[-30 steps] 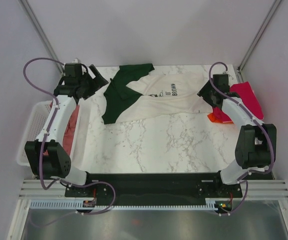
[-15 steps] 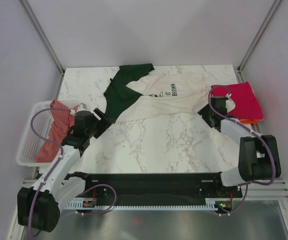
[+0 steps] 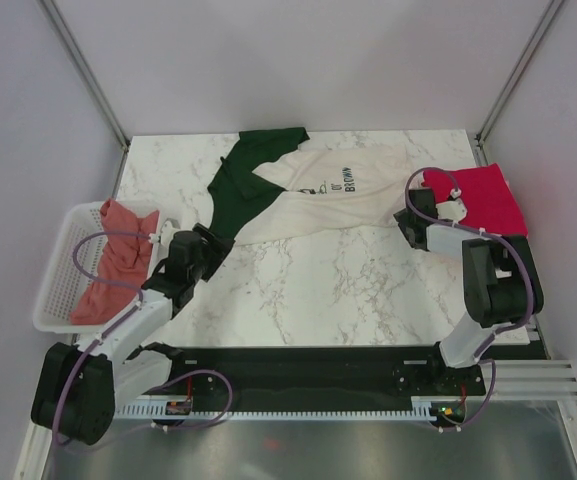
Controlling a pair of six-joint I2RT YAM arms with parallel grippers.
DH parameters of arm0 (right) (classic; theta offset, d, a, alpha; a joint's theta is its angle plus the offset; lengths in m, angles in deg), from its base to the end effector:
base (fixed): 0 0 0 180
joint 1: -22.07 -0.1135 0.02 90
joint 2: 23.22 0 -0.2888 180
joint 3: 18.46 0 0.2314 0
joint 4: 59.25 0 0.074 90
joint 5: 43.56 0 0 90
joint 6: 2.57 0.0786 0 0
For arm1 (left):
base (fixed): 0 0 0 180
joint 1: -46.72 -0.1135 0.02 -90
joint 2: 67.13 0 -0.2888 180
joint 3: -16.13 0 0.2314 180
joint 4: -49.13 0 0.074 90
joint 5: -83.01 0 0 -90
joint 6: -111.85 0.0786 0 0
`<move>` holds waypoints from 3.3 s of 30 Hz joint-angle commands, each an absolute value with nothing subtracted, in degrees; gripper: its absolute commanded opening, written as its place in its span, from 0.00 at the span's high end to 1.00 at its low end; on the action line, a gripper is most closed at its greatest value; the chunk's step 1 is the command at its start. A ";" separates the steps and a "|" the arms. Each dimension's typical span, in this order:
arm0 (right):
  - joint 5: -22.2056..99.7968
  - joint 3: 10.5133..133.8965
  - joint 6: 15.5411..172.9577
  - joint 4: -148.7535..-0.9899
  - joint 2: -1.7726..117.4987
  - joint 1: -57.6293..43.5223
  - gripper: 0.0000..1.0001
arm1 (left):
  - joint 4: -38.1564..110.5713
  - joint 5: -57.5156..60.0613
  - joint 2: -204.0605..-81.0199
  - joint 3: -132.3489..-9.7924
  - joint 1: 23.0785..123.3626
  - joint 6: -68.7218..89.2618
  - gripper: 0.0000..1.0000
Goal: Fold and stack the t-shirts
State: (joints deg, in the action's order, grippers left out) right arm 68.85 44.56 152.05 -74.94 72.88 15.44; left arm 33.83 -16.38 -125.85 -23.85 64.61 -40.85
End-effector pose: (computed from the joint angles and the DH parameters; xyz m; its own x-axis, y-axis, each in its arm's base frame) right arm 0.3424 0.0096 0.1641 -0.1911 0.8187 -0.5415 0.7362 0.4845 0.4726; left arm 0.2083 -0.0538 0.2011 -0.3993 -0.7924 -0.4612 -0.3934 0.6025 -0.6945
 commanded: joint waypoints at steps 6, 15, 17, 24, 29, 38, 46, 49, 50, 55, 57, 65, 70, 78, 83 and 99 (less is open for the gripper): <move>75.44 53.96 154.93 -77.88 80.40 15.22 0.73 | 40.17 -22.28 -131.11 -24.74 65.44 -46.00 0.27; 77.46 54.67 151.86 -79.02 78.56 13.55 1.00 | 41.13 -24.65 -139.02 -27.03 65.53 -47.93 0.33; 77.37 54.49 151.60 -79.02 77.86 13.20 1.00 | 41.66 -26.84 -140.43 -27.03 65.62 -48.37 0.33; 76.67 53.00 150.98 -77.97 75.57 13.11 1.00 | 47.82 -29.57 -147.98 -30.18 65.53 -47.06 0.37; 76.41 52.65 150.45 -78.14 73.90 13.11 1.00 | 46.07 -30.37 -154.66 -35.10 64.92 -45.83 0.48; 78.52 51.85 148.79 -80.16 69.77 13.02 1.00 | 41.93 -23.26 -157.05 -39.33 56.67 -42.76 0.98; 78.78 58.18 145.62 -92.03 67.14 12.93 1.00 | 30.51 -27.37 -142.58 -42.23 56.04 -35.55 0.98; 77.99 54.77 145.44 -93.96 63.45 12.67 1.00 | 28.05 -28.69 -137.46 -39.17 56.04 -34.14 0.98; 77.64 53.36 145.53 -94.49 61.35 12.58 1.00 | 27.43 -29.22 -134.49 -38.11 56.04 -34.05 0.98; 75.79 42.73 145.88 -95.90 55.72 12.67 0.82 | 26.02 -29.84 -128.40 -31.17 56.04 -33.26 0.98; 76.05 39.31 145.27 -95.81 52.99 12.76 0.67 | 26.02 -29.40 -126.20 -28.53 56.04 -33.17 0.98; 75.62 34.28 143.42 -94.40 46.75 12.67 0.40 | 26.89 -28.79 -124.53 -24.83 56.04 -32.73 0.98; 70.87 32.52 145.08 -94.49 44.82 12.58 0.39 | 26.90 -28.96 -124.88 -24.74 56.04 -32.47 0.98; 66.83 28.13 148.87 -93.53 41.64 12.32 0.40 | 27.16 -29.22 -124.97 -24.83 56.04 -31.94 0.98; 65.60 26.98 150.45 -89.50 45.50 11.79 0.41 | 27.25 -28.87 -125.05 -25.27 56.04 -31.50 0.98; 71.13 27.60 148.52 -88.16 52.11 17.93 0.99 | 26.46 -30.98 -123.03 -25.36 56.04 -28.78 0.98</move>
State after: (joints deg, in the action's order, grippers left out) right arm 67.89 28.95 150.04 -85.92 54.39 14.92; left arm 25.70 -27.54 -124.10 -24.75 56.33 -31.82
